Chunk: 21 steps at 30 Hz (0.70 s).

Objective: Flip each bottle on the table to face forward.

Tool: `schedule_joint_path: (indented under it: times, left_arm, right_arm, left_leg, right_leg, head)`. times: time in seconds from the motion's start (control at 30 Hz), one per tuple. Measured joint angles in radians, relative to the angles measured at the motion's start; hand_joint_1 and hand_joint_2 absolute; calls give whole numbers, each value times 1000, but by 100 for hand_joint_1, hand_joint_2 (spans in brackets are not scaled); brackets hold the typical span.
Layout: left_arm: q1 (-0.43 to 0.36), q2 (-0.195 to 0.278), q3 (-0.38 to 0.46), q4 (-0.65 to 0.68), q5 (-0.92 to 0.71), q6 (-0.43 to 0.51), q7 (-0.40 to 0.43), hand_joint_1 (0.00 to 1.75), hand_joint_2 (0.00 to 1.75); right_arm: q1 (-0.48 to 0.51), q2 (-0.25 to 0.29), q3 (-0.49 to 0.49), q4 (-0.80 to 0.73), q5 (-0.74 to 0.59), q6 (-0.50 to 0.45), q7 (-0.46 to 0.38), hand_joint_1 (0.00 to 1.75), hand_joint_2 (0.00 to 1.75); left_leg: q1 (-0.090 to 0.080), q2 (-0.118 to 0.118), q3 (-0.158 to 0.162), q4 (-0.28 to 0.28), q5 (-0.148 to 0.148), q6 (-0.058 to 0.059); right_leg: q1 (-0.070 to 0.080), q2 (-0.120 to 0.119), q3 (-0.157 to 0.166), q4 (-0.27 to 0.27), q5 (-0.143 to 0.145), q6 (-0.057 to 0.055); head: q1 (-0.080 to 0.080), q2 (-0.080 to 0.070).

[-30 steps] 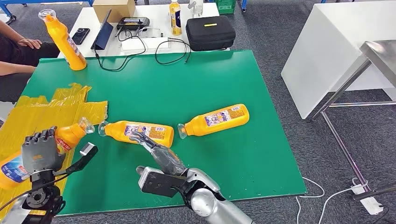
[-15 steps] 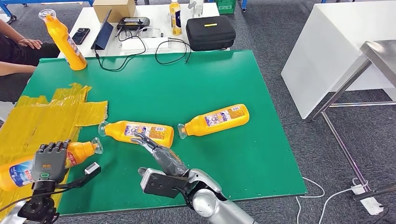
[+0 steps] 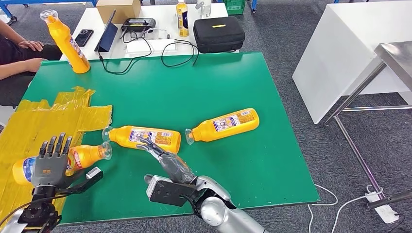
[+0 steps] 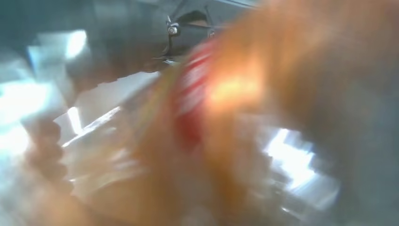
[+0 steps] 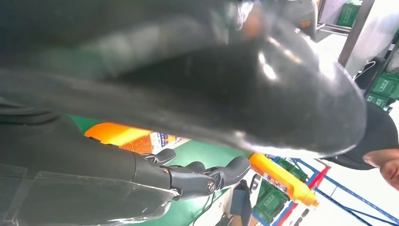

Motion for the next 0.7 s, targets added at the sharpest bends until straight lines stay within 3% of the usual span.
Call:
schedule_joint_path:
  times: [0.27,0.37,0.5,0.6,0.67,0.7]
  left_arm:
    - [26,-45,104,-115,63,0,-67,0,0]
    - [34,-88,184,-175,150,0,-239,0,0]
    - [1,-194,428,-258,271,0,-557,0,0]
    - [-25,-247,578,-295,368,0,-645,0,0]
    - [-28,-266,616,-312,519,-2,-661,0,0]
    - [-28,-272,624,-320,636,-12,-665,0,0]
  right_arm:
    - [1,-1,1,0,0,-2,3,0,0]
    - [1,-2,1,0,0,-2,4,0,0]
    - [2,-3,4,0,0,-2,5,0,0]
    - [2,-3,8,0,0,-2,6,0,0]
    - [2,-2,10,0,3,-3,6,0,0]
    - [2,-1,10,0,10,-6,8,0,44]
  left_leg:
    - [0,0,0,0,0,0]
    - [0,0,0,0,0,0]
    - [0,1,0,0,0,0]
    - [0,1,1,0,0,0]
    - [0,1,0,0,0,0]
    - [0,0,0,0,0,0]
  right_leg:
    - [0,0,0,0,0,0]
    - [0,0,0,0,0,0]
    - [0,1,0,0,0,0]
    - [0,2,0,0,0,0]
    - [0,1,0,0,0,0]
    - [0,1,0,0,0,0]
  head:
    - [0,0]
    - [0,0]
    - [0,0]
    - [0,0]
    - [0,0]
    - [0,0]
